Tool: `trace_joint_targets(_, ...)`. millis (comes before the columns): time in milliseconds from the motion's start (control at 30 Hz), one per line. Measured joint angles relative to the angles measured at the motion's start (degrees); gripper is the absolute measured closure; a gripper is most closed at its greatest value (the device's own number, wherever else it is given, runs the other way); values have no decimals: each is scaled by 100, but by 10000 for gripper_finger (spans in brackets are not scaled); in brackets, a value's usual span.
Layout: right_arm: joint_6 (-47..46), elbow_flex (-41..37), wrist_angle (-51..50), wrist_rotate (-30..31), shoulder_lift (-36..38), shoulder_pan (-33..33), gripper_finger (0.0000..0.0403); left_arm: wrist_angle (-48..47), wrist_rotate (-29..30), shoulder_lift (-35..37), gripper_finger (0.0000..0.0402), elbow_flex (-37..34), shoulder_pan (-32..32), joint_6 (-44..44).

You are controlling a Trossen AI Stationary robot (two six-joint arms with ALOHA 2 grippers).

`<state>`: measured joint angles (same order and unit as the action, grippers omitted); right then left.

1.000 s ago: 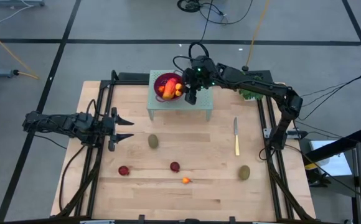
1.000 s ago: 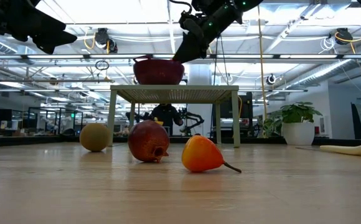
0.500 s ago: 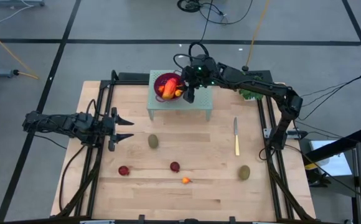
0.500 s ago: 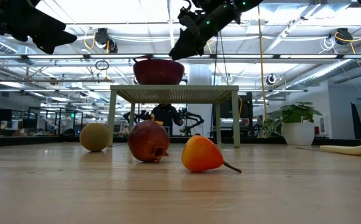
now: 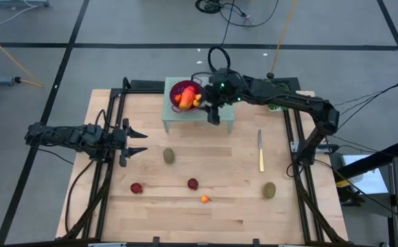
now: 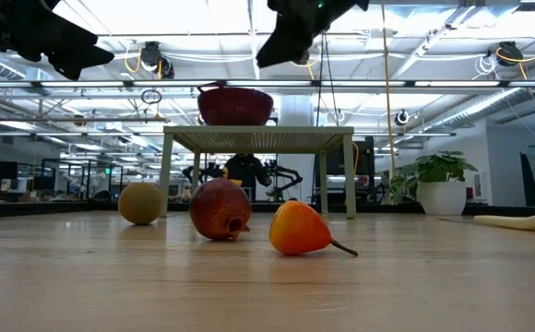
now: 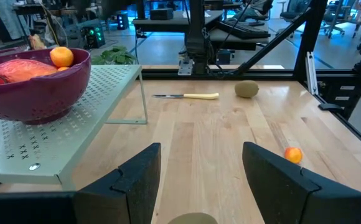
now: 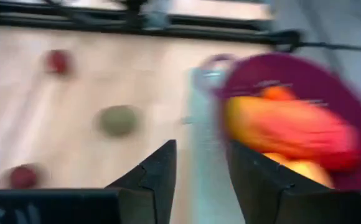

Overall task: Pick & Place Fruit
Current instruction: Put the pear into the violet strainer bowl on the shelf

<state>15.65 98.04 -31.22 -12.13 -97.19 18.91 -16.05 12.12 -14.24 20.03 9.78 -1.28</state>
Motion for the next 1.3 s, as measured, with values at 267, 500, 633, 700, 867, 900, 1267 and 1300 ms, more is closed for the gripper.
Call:
trace_joint_targets(267,-297,2,-857,-1210,81,-720,314,0,0,0,174,0,2,0)
trace_joint_targets(500,-298,-2,-1069,-1208,88,-1413,332,-2,2,0,174,0,2,0)
trace_joint_targets(633,-576,-2,-1053,-1206,89,-1777,332,-2,0,0,174,0,2,-2)
trace_joint_targets(700,-828,-2,-1055,-1189,89,-1964,332,-2,-4,0,174,0,1,-33)
trace_joint_targets(867,-1191,-2,-997,-823,87,-2493,332,-4,-4,0,174,0,2,-48)
trace_joint_targets(900,-1259,-2,-984,-614,87,-2616,332,-4,-4,0,174,0,2,-28)
trace_joint_targets(1267,-2318,-4,-295,770,-30,-3769,281,-11,-11,1,174,0,0,728)
trace_joint_targets(1300,-2418,-4,-201,863,-73,-3835,273,-12,-12,0,174,0,2,781)
